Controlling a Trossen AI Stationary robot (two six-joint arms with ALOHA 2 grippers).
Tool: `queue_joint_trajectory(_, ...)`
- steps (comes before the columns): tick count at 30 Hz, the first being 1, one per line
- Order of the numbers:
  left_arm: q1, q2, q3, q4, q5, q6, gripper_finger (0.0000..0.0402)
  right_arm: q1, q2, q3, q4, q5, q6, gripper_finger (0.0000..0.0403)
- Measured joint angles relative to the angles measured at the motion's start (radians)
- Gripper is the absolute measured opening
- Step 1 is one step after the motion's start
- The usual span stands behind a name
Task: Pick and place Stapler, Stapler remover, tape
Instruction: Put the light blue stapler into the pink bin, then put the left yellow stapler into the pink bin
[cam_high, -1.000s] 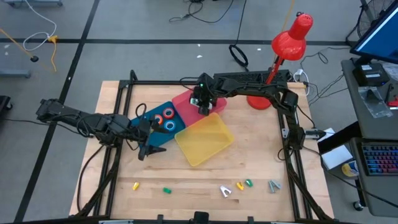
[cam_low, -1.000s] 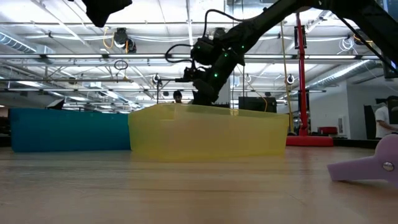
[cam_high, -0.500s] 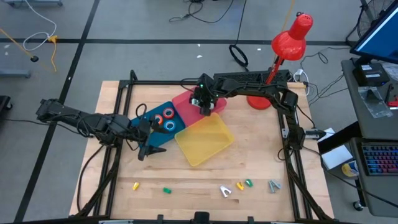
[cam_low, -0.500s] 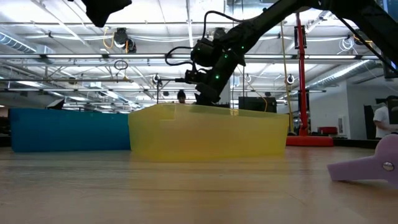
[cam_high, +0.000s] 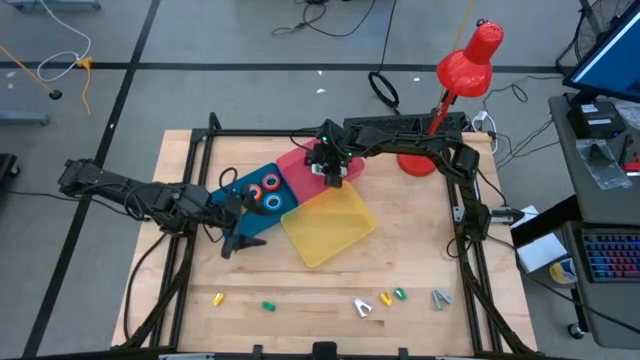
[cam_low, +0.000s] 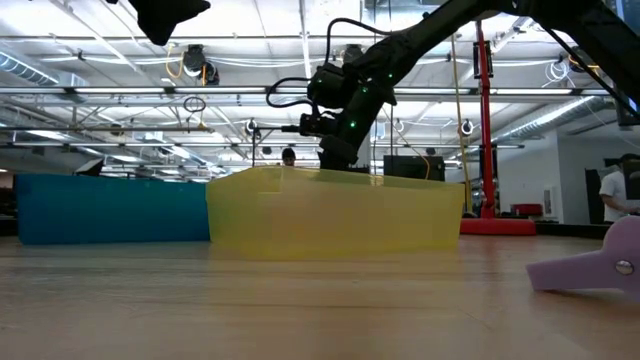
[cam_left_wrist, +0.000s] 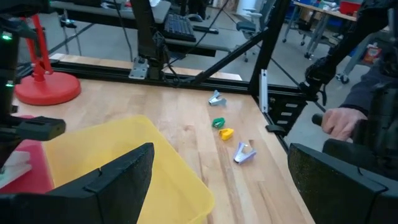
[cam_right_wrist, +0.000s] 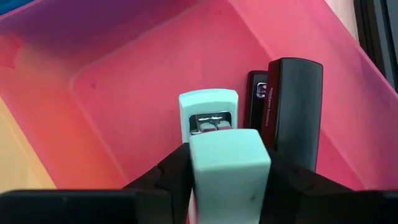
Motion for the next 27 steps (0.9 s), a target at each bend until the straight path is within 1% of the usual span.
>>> queue_joint_trajectory(7, 0.0, 0.0, 0.0, 0.0, 0.034, 0.002, 0.0367, 0.0, 0.0, 0.0, 0.0, -0.001, -0.013, 0.0146)
queue_joint_trajectory(18, 0.0, 0.0, 0.0, 0.0, 0.034, 0.002, 0.0367, 0.008, -0.009, -0.001, 0.006, 0.005, -0.025, 0.0193)
queue_joint_trajectory(22, 0.0, 0.0, 0.0, 0.0, 0.034, 0.001, 0.0368, 0.033, -0.093, -0.001, -0.002, 0.003, 0.023, 0.0196)
queue_joint_trajectory(27, 0.0, 0.0, 0.0, 0.0, 0.029, -0.004, 0.0367, 0.094, -0.242, 0.0, -0.14, 0.0, 0.059, 0.019)
